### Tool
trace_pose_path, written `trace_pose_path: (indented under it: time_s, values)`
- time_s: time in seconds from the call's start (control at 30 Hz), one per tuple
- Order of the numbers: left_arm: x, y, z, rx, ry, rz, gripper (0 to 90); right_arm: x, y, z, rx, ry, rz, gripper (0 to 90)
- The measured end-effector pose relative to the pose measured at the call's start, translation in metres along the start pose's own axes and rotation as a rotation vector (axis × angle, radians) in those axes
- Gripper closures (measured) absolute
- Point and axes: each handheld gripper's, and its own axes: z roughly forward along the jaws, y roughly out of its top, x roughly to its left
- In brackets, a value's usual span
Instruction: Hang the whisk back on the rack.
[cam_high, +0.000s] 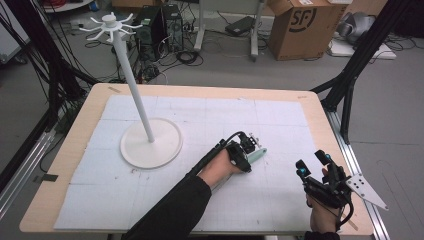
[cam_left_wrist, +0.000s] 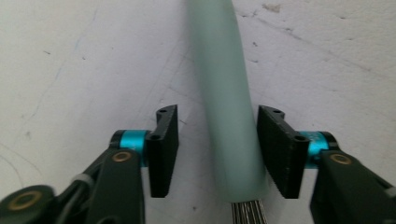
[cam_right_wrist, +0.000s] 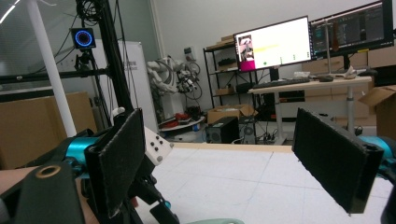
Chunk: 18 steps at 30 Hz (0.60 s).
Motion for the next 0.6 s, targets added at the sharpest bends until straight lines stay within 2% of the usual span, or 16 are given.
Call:
trace_pose_path:
  time_s: [0.1,0.37,0.6]
  values:
    - [-0.0016,0.0004,-0.001,0.002,-0.002,0.005,64.1,0.0001,-0.0003,-0.0002,0.005,0.001,0.0,16.3]
    - [0.0006,0.0004,-0.0012,0.001,-0.007,-0.021,69.1,-0.0013,-0.0005,-0.001,0.001,-0.006,-0.001,16.4]
    - [0.0021,-0.0003,-0.0018,-0.006,-0.016,-0.013,69.7,-0.0016,-0.0005,-0.0018,0.003,-0.006,-0.003,16.6]
